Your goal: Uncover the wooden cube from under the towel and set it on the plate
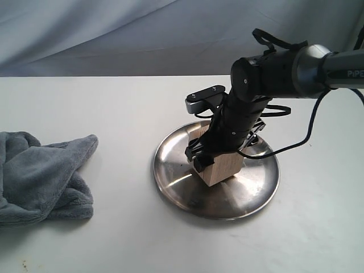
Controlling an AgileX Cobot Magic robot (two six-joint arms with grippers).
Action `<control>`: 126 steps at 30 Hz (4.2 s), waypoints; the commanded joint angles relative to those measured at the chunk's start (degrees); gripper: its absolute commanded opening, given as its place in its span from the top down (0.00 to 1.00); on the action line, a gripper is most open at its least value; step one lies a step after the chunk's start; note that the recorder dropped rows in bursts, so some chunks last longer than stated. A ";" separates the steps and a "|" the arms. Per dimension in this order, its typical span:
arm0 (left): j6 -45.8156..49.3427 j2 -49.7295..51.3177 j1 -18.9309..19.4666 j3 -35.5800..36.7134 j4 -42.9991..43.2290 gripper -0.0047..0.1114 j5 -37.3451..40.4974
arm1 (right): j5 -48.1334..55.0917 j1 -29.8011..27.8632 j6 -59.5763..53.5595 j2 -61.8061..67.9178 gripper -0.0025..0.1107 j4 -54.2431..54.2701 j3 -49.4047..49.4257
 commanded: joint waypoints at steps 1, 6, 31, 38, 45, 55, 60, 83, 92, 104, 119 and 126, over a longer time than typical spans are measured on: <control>-0.09 -0.23 0.17 0.26 -0.28 0.96 -0.65 | -0.64 -0.19 0.21 -0.45 0.24 -0.10 -0.08; -0.09 -0.23 0.17 0.26 -0.28 0.96 -0.65 | 0.28 -0.19 0.21 -0.45 0.17 -0.10 -0.08; -0.09 -0.23 0.17 0.26 -0.28 0.96 -0.65 | 2.43 -0.19 -6.19 -7.46 0.14 -0.36 -8.84; -0.20 -0.23 0.17 0.26 -0.28 0.96 -0.65 | 4.61 -0.19 -2.30 -9.26 0.15 -0.36 -12.78; -0.20 -0.23 0.17 0.26 -0.28 0.96 -0.65 | 8.45 -0.19 -1.12 -9.16 0.39 -2.03 -13.28; -0.20 -0.23 0.17 0.26 -0.28 0.96 -0.65 | 14.79 -0.32 6.33 -9.16 0.83 -8.81 -13.28; -0.20 -0.23 0.17 0.26 -0.28 0.96 -0.65 | 20.78 -4.79 7.53 -9.16 0.98 -7.37 -13.28; -0.20 -0.23 0.17 0.26 -0.28 0.96 -0.65 | 23.96 -27.67 4.09 -16.08 0.98 -0.69 0.68; -0.20 -0.23 0.17 0.26 -0.28 0.96 -0.65 | 19.11 -31.32 3.87 -23.08 0.98 -0.09 9.91; -0.20 -0.23 0.17 0.26 -0.28 0.96 -0.65 | 9.04 -31.32 3.87 -39.99 0.98 -0.09 22.43; -0.20 -0.23 0.17 0.26 -0.28 0.96 -0.65 | 4.68 -31.32 3.70 -72.55 0.98 0.80 36.23; -0.20 -0.23 0.17 0.26 -0.28 0.96 -0.65 | 10.33 -31.32 3.70 -90.82 0.98 1.16 37.96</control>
